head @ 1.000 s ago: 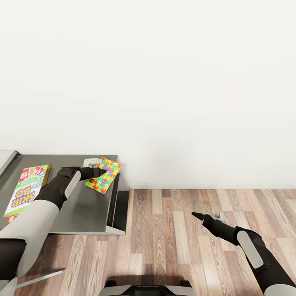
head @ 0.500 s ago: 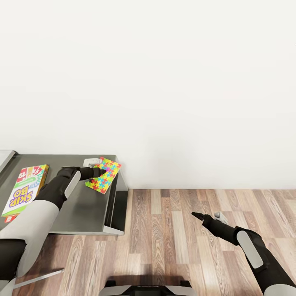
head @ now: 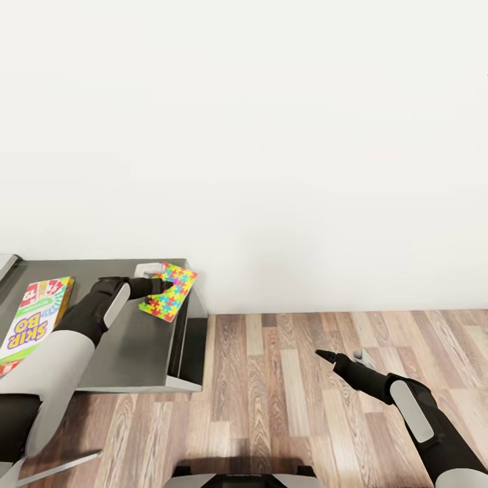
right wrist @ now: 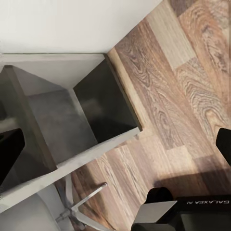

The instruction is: Put all the toys in the child's room - the three board games (two on the bed and one on the table), the two jigsaw puzzles on the table, and the tennis ball on the table - inside the toy box on the table in the child's room.

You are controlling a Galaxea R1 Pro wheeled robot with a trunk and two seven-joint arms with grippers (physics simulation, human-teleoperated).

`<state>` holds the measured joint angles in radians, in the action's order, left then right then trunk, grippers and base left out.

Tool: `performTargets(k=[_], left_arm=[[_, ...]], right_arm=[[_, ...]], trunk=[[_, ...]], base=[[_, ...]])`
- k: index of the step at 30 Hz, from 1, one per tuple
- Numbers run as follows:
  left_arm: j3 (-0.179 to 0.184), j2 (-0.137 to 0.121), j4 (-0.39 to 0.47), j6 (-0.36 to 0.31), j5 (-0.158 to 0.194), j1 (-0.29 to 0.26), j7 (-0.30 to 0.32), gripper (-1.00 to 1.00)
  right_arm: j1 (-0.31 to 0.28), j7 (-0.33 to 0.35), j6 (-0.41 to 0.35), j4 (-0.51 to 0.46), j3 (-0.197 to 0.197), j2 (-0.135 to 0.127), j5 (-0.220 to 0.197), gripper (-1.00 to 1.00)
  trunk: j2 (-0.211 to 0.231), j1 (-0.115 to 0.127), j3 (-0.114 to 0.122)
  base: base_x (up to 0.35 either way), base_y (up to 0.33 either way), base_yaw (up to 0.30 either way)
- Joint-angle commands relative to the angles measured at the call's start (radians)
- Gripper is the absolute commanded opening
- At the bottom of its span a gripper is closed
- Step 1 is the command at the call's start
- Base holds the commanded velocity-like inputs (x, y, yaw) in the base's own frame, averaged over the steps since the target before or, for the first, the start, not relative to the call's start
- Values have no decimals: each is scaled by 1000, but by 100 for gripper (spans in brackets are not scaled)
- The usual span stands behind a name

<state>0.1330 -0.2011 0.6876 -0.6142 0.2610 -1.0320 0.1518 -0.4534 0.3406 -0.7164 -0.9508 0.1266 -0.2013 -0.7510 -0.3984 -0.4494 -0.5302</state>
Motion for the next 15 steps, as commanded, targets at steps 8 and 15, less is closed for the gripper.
performTargets(k=[8,15], left_arm=[[-30,-11,7,-22,10,0,23,100],[-38,-38,7,-25,10,0,24,100]], right_arm=[[-1,3,-6,0,2,0,1,100],[-1,3,-6,0,3,0,1,100]], trunk=[[-2,-1,10],[-2,-1,21]], base=[[0,0,-121],[0,0,-121]])
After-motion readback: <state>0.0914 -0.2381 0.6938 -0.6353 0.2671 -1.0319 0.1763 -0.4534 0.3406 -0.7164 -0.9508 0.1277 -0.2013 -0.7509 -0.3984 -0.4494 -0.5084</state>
